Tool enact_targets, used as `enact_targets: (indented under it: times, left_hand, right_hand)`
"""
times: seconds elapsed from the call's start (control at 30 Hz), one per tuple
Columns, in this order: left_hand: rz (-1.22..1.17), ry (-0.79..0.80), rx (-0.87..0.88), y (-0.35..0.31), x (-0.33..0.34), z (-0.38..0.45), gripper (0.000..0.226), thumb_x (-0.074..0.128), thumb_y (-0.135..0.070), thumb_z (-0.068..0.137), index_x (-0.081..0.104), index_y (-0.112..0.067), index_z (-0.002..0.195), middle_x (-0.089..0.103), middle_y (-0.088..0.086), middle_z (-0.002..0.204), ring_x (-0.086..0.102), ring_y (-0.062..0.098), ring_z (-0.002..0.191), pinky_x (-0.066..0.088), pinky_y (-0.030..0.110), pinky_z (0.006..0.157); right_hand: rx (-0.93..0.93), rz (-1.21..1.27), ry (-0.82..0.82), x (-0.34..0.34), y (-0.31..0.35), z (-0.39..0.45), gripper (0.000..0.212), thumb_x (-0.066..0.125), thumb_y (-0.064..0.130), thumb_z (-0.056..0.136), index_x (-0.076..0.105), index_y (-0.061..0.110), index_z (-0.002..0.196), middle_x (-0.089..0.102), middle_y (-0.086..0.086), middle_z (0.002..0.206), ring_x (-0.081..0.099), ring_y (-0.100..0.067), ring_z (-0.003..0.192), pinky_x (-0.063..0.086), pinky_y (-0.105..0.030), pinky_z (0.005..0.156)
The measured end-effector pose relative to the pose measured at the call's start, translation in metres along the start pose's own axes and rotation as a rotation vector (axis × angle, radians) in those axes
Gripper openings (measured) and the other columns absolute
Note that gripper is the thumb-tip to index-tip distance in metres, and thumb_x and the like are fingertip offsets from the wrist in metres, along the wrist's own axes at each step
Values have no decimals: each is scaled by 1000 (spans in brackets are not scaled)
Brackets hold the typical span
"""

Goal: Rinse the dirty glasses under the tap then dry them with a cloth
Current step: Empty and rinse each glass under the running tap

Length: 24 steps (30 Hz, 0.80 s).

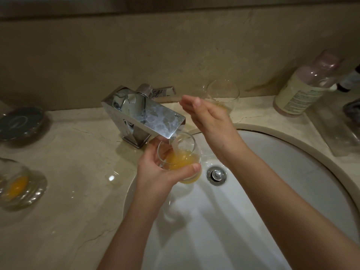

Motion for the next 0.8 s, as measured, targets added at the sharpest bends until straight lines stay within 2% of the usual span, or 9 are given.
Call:
enact_targets:
  times: [0.1,0.2,0.27,0.33,0.47,0.6,0.67,0.73,0.8]
  left_hand:
    - [-44,3,-2,2,-1,0,82,90,-17,41,63,-20,118,74,-1,107,70,15,101,56,26,80]
    - [-112,21,-17,2,0,-2,83,89,-20,43,63,-26,121,72,2,113,69,19,106,54,31,85]
    - [-179,-9,-37,3,2,-2,71,86,-11,47,65,-24,113,75,0,103,71,20,100,54,30,79]
    - [-236,-15,-56,2,4,-3,61,82,-8,51,65,-21,108,75,-2,95,72,18,94,55,27,73]
    - [-301,19,-125,4,5,-5,66,86,-9,53,63,-21,114,75,-3,97,73,14,89,55,23,65]
    - [69,-93,-19,7,-8,-4,64,94,-24,54,62,-33,108,68,-12,109,64,-2,104,51,22,85]
    - [233,-68,32,3,-12,-4,42,89,-17,65,65,-34,95,68,-14,99,63,-9,89,51,15,72]
    - [202,70,-42,-4,-9,-3,22,80,-11,76,70,-26,89,70,-10,87,65,-6,75,49,17,50]
    - [186,179,-140,-11,-5,0,9,73,-15,84,72,-20,90,73,-8,81,67,-4,74,45,16,43]
  right_hand:
    - [63,-8,5,-6,-13,-28,55,42,51,88,58,21,131,63,10,127,56,1,119,41,-17,103]
    - [179,49,16,-4,-27,-48,40,43,51,90,65,27,114,69,9,116,62,-2,111,47,-21,98]
    - [324,162,46,0,-33,-57,37,41,43,99,66,22,115,72,3,112,67,-6,104,53,-19,87]
    - [493,315,89,3,-36,-62,42,38,44,101,63,18,123,70,-5,117,68,-18,105,58,-30,86]
    - [632,596,119,7,-32,-68,44,42,42,100,60,11,125,67,-15,120,68,-30,103,61,-39,74]
    - [531,483,-17,1,-33,-66,29,54,34,95,64,12,112,64,-8,106,63,-22,93,58,-28,62]
    - [491,371,-46,-4,-34,-64,19,60,31,93,66,17,104,63,-6,108,65,-20,91,58,-27,61]
    - [457,303,-40,-7,-31,-61,16,63,29,90,66,19,103,64,-6,111,67,-19,90,59,-28,64]
    - [409,240,-9,-7,-28,-58,21,67,28,86,66,19,106,64,-7,115,70,-20,89,60,-31,69]
Point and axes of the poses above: each hand's wrist, its own z-axis towards the middle knuckle, its own x-axis out of the palm, y = z × x, the point moved 1 cm from there along z, towards the middle knuckle
